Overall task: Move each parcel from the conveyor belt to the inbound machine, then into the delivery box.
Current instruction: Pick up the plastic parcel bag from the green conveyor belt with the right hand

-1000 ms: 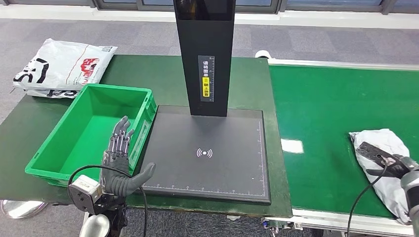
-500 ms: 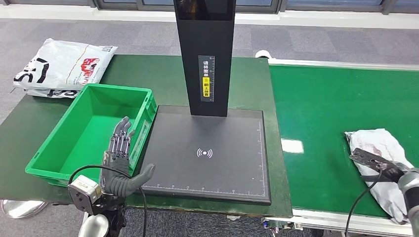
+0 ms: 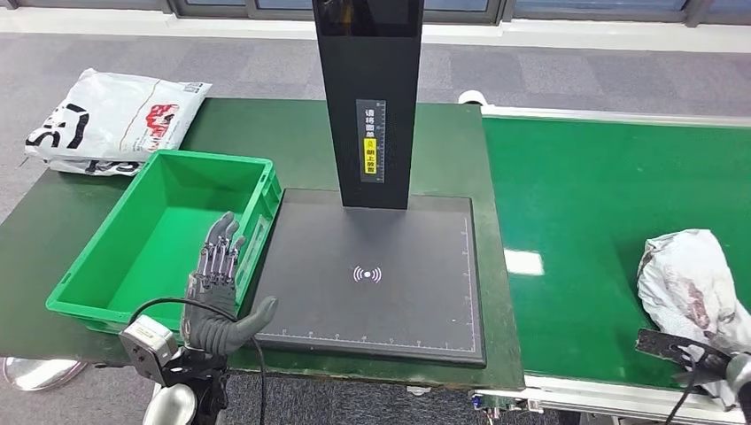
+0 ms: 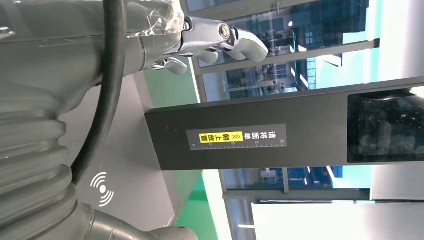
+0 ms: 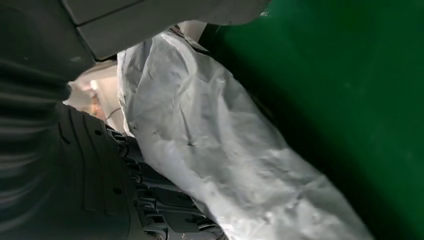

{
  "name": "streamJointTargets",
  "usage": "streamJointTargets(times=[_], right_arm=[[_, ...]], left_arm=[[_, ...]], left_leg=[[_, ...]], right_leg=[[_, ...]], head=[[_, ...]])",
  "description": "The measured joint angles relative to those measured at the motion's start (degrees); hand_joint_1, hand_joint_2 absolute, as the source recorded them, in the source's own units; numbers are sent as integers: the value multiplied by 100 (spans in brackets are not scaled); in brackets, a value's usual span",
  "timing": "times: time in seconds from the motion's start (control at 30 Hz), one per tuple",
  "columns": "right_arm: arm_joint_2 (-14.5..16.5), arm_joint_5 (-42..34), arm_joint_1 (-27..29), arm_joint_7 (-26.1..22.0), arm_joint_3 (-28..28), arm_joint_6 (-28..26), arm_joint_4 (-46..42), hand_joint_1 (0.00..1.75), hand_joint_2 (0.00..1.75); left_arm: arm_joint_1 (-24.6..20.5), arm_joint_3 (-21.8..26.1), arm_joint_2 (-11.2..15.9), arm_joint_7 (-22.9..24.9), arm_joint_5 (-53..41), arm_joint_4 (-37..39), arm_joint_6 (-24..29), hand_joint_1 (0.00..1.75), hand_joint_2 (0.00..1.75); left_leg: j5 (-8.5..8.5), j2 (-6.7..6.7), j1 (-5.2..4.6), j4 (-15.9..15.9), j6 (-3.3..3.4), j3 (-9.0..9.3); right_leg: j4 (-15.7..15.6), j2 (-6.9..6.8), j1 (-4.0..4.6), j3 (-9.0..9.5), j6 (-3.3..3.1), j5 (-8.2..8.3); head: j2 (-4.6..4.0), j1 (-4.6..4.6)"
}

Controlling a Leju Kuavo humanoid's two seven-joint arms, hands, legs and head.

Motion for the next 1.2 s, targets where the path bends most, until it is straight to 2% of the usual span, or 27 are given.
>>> streamJointTargets(times=[0.2, 0.33, 0.93, 1.1, 1.2], right_arm=[[125, -10, 218, 18, 428, 72, 0, 3, 175], [125, -32, 274, -38, 658, 119, 0, 175, 175], [244, -130, 69, 187, 1143, -24, 0, 175, 175], [418, -899, 6, 124, 1041, -640, 0, 175, 175], [495, -1233, -7, 24, 852, -722, 0, 175, 175]], left_arm=[[7, 2, 0, 19, 104, 1, -1, 0, 175], [24, 7, 0, 31, 170, 1, 6, 0, 175], [197, 80, -1, 12, 282, -178, 126, 0, 175], [318, 176, -14, -5, 285, -346, 131, 0, 175], [378, 229, -15, -7, 291, -446, 131, 0, 175]], left_leg=[[-8, -2, 12, 5, 2, 38], [-24, -2, 19, 6, 8, 78], [-53, 2, 47, 19, 21, 121], [-78, 48, 47, 19, 23, 98], [-95, 101, 46, 19, 16, 117]], right_leg=[[-10, -8, 15, 45, -2, -7], [-27, -11, 32, 92, -1, -16], [-51, -9, 48, 171, 11, -28], [-53, 40, 44, 180, 12, -29], [-53, 96, 45, 185, 11, -26]], head=[[0, 1], [0, 1], [0, 1], [0, 3], [0, 2]])
